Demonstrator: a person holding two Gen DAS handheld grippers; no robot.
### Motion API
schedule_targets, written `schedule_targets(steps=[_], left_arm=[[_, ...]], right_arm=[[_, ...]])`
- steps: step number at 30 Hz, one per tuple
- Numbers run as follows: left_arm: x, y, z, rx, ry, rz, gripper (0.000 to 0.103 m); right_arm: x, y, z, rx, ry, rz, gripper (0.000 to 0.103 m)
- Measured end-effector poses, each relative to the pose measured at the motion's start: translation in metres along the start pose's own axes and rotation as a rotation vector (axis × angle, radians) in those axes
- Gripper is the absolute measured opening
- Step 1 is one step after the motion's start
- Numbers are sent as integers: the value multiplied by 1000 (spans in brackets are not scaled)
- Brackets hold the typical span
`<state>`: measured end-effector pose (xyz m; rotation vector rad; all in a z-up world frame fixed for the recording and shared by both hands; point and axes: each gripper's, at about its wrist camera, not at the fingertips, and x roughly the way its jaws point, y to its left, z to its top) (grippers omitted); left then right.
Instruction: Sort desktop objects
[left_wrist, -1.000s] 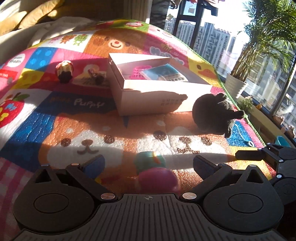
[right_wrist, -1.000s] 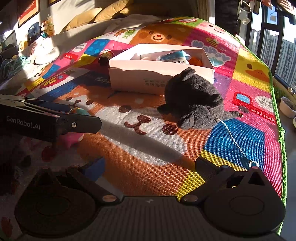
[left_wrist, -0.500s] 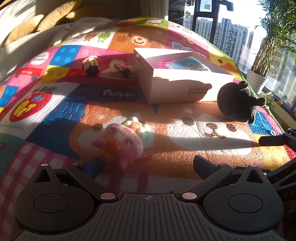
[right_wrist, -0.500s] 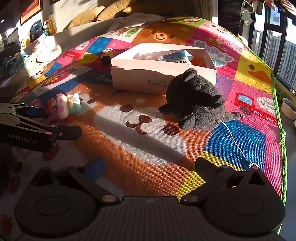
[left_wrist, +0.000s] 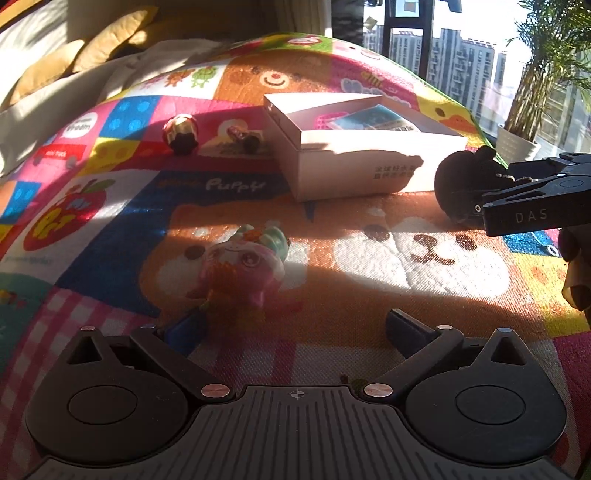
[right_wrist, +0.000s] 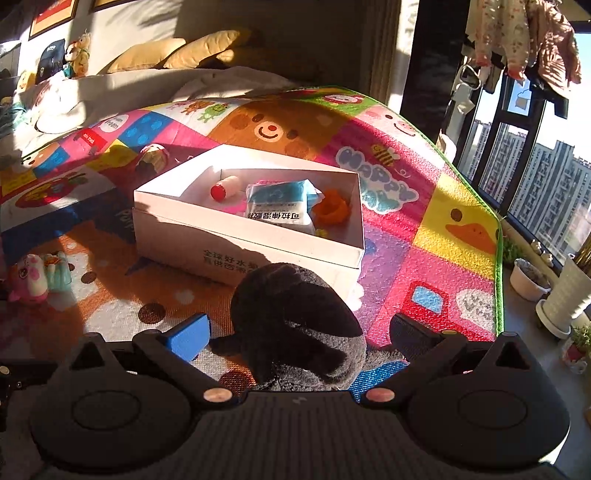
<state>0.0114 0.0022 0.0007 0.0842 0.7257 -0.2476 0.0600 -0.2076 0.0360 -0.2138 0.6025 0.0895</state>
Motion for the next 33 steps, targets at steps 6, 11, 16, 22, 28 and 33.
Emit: schedule_targets(steps=[6,11,16,22,28,33], left_arm=[[0,0,0,-2,-1,-1,103],[-8,10,1,-75,-14,35,103],[-17,16,13,-65,-66,61,102],[-5,16,25,-28,-56,65,91],[14,17,29,-26,-11,77,83],[17,17,27,-30,-1,83,68]], right_arm=[[-12,0,0,33,34,44,74],[-61,2,-2,31,-1,126,74],[-76,3,-7,23,12,155,74],[-74,12,-16,9,62,181,74],[-75,21,-21,-12,84,206,74],[-73,25,-26,-6,115,213,74]])
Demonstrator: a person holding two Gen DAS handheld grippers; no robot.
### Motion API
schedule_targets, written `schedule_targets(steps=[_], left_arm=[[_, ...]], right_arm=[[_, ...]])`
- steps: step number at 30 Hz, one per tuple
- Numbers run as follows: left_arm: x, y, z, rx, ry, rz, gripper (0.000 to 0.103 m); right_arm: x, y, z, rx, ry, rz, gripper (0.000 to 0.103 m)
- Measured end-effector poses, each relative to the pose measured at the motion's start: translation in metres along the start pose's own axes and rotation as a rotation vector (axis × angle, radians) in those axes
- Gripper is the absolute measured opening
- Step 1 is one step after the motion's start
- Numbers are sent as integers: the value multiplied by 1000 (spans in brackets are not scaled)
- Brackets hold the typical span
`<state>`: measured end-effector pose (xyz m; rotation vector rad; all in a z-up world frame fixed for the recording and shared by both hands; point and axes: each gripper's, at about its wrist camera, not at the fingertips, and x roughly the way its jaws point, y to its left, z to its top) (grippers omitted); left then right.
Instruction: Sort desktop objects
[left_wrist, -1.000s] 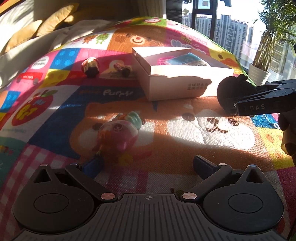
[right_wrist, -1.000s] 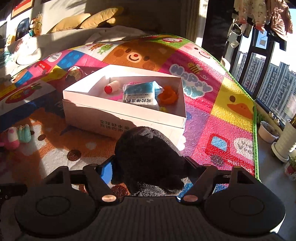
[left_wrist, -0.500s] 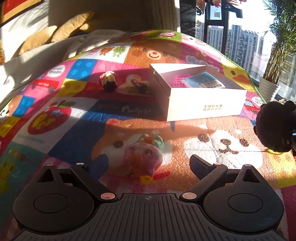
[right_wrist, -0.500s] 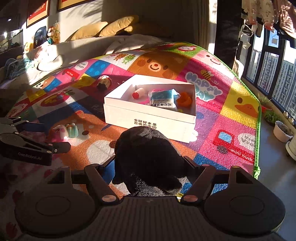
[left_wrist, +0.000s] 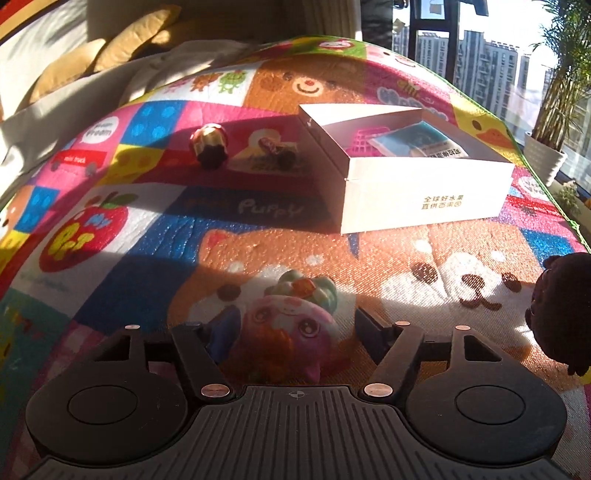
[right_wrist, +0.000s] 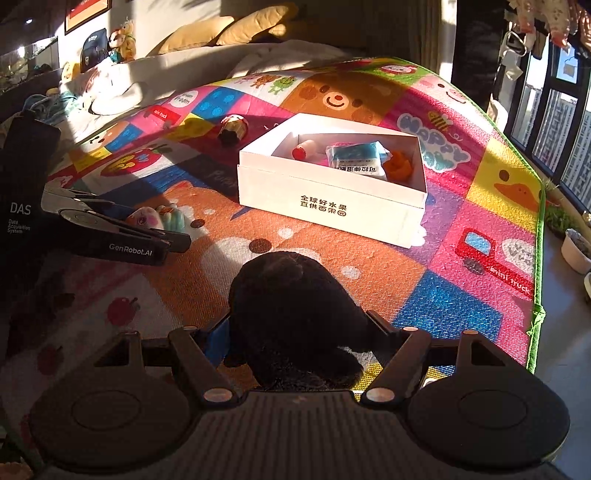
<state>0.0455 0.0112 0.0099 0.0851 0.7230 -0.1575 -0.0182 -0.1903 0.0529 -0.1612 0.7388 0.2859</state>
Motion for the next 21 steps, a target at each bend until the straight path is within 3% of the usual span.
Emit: schedule_targets(steps=[1,2,12,16,21], left_arm=[[-2,0,0,0,-2,-2,57],[-4,0,0,1,-4,-5,55],[-64,-27,4,60,-109,-48,54],[-97,-49,21,126,-213,-77,54],[-114,-69,69,201,-346,-97,54]], right_arm=[[0,0,-1,3,3,1,74],[-2,0,-1,4,3,2,74],[-44,-4,8,12,-100,-23,74],[-76,-21,31,55,-196,-19,74],[-114,-51,82,130,-322,-1,74]])
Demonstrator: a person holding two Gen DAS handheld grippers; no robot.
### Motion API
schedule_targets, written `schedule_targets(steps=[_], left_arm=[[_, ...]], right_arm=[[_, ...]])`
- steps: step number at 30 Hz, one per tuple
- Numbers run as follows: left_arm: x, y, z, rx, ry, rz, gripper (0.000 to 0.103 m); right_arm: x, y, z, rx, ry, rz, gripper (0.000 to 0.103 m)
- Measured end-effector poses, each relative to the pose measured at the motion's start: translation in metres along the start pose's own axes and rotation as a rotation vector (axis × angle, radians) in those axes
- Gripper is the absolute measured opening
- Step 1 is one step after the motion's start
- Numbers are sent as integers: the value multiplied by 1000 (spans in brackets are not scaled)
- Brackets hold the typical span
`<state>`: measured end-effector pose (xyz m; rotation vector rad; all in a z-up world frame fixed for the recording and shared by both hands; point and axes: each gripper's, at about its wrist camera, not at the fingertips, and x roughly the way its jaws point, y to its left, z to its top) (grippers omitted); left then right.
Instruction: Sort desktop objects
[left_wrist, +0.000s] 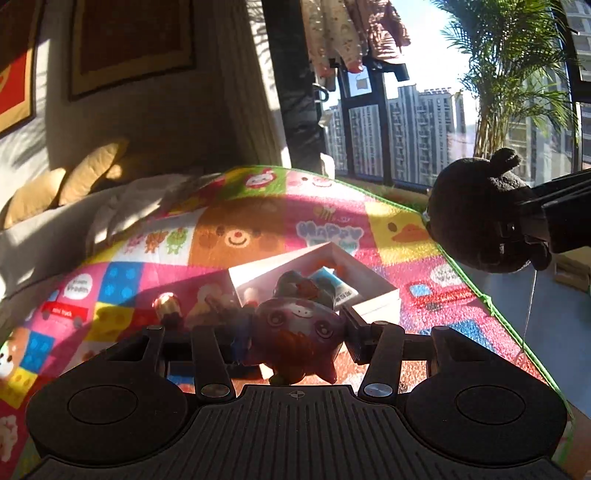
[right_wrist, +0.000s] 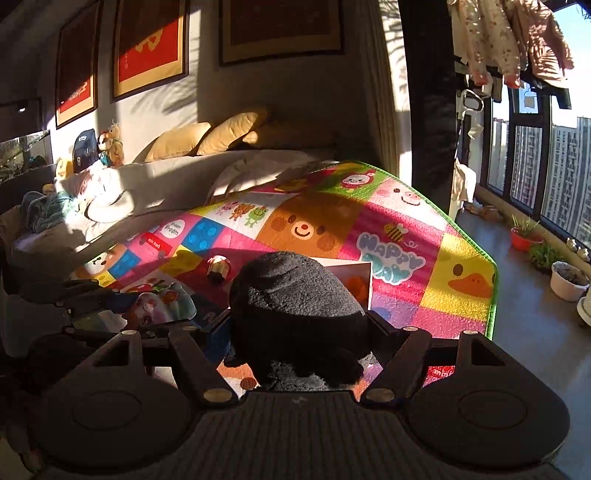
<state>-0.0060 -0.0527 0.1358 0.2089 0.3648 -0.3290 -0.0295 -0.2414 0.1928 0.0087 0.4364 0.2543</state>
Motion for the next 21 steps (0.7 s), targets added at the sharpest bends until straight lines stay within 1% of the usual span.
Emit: schedule_targets(steps=[3,5,7,8,10,12,13,14,17,19,21], left_arm=[[19,-1,24,33,-38,5,55],[38,2,34,29,-37,1,55],[66,7,42,7,-25,-8,55],[82,11,45,-19,-23,-13,55],[110,18,49,-67,-23,-41,56],[137,24,45,-82,3,-68,81],[145,30,40,-89,11,-66,94],[148,37,32,-101,9,-51,96],[143,59,8,-150,40,-17,97],[133,70,-12,-189,57,4,99],[121,78,-33,-226,77,10,101]], right_arm=[[-7,-18,42,60,-85,23,74],[-6,-28,65,92,-130,35,74],[0,-35,82,100,-165,22,74],[5,-37,88,98,-178,13,75],[19,-41,96,96,-186,0,75],[36,-44,101,102,-169,-12,75],[46,-46,102,106,-149,-22,75],[53,-47,102,110,-132,-25,75],[86,-51,101,129,-71,-15,75],[108,-48,101,157,-32,10,75],[133,-43,102,201,17,59,75]])
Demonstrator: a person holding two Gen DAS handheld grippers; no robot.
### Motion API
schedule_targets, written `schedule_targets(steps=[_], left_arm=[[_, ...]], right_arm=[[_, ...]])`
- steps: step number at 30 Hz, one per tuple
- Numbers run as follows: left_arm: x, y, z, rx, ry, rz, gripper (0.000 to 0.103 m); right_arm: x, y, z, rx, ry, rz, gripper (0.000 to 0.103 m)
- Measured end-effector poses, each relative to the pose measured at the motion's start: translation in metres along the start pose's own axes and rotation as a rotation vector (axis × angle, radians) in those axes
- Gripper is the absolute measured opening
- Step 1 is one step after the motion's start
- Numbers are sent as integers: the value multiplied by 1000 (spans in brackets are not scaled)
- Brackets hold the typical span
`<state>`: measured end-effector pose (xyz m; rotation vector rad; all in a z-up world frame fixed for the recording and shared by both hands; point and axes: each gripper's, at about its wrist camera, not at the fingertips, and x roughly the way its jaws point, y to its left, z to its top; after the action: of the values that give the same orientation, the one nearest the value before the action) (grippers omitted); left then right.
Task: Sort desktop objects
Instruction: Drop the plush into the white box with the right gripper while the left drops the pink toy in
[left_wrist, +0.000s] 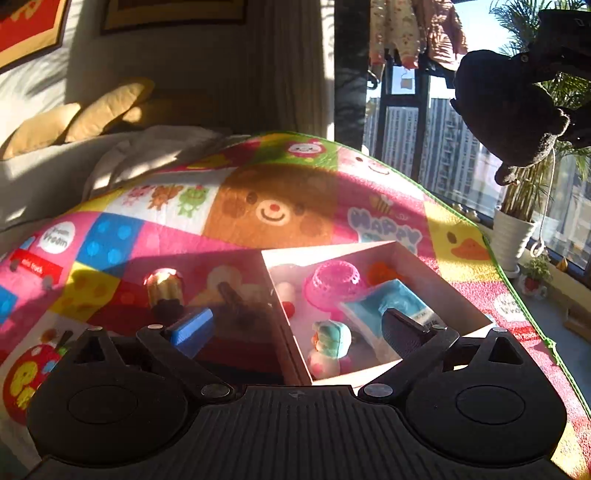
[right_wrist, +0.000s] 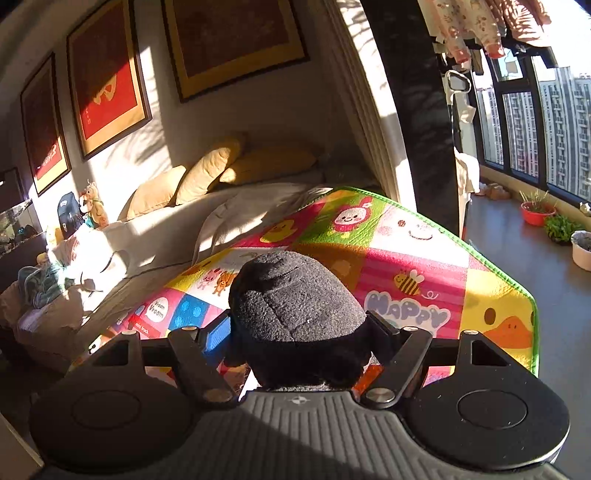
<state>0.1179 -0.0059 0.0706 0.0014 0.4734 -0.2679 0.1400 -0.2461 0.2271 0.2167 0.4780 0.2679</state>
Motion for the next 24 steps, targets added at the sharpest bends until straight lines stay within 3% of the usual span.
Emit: schedule_targets(steps=[4,8,12,14,17,20,24], left_arm=[[-14,13,-37,-10,35,38,102],[-17,24,-54,-66,66,23,102],[-13,29,-57,-100,61,10,102],[-13,30,-57,-111,57,2,103],[-13,31,-58,-109,54,-3,103],[-10,34,-63,-114,63,1,103],[-10,38,-66,-133,70,8,103]], right_arm=[[48,18,-6,58,91,77,75],[93,34,-25,78,150,78,75],[142,29,-59,139,306,95,75],[163,22,-83,133,401,42,74],[166,14,-100,15,382,-98,73],[158,6,-97,-34,360,-105,74],[138,12,-77,-85,319,-45,86]])
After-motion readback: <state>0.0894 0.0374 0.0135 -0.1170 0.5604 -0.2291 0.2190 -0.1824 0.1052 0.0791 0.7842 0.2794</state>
